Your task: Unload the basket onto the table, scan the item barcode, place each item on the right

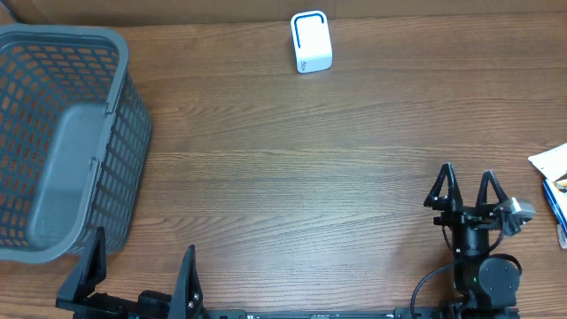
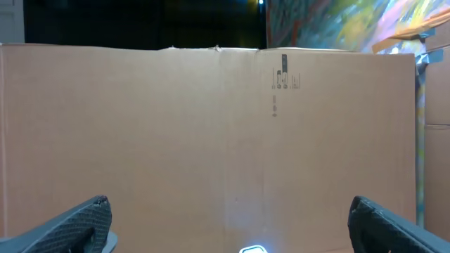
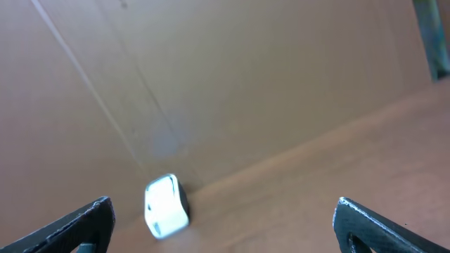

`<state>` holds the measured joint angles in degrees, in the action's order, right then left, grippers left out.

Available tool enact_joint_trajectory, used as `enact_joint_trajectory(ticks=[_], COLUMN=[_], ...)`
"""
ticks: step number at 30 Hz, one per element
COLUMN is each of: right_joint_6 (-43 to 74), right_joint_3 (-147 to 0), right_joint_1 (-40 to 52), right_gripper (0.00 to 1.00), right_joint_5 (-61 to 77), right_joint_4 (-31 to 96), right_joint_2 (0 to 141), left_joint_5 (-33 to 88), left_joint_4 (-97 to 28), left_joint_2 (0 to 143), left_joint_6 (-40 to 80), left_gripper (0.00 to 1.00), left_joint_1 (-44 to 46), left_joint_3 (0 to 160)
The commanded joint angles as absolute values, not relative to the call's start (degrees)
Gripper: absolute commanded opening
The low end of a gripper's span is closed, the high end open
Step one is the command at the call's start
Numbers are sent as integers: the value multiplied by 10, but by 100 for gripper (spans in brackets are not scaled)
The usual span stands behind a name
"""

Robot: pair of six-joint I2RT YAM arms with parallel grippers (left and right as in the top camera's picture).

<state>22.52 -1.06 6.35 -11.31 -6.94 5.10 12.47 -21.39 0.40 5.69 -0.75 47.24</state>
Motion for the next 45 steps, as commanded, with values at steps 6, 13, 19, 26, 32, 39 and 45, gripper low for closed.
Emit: enact_joint_trajectory(ticks=[6, 13, 19, 26, 32, 39, 45], right_joint_6=[246, 244, 244, 244, 244, 244, 244], right_joint_3=[-5, -5, -5, -5, -4, -4, -4], right_joint_1=[59, 59, 59, 39, 32, 29, 24], right_gripper=[100, 100, 100, 100, 100, 100, 100], right_joint_5=[-120, -119, -119, -119, -119, -119, -119], right_joint_4=[21, 35, 35, 36, 35, 35, 35], right_joint_2=[48, 49, 49, 24, 2, 2, 2], left_joint_5=[131, 131, 131, 131, 129, 129, 129], left_joint_4=[-211, -210, -212, -212, -212, -212, -212], left_joint_2=[2, 2, 2, 2, 2, 2, 2], left_joint_6=[64, 64, 64, 63, 62, 62, 62], left_gripper=[99, 100, 100, 99, 100, 100, 100], left_joint_1=[-5, -6, -6, -6, -7, -7, -7], left_joint_3=[470, 470, 470, 470, 470, 470, 470])
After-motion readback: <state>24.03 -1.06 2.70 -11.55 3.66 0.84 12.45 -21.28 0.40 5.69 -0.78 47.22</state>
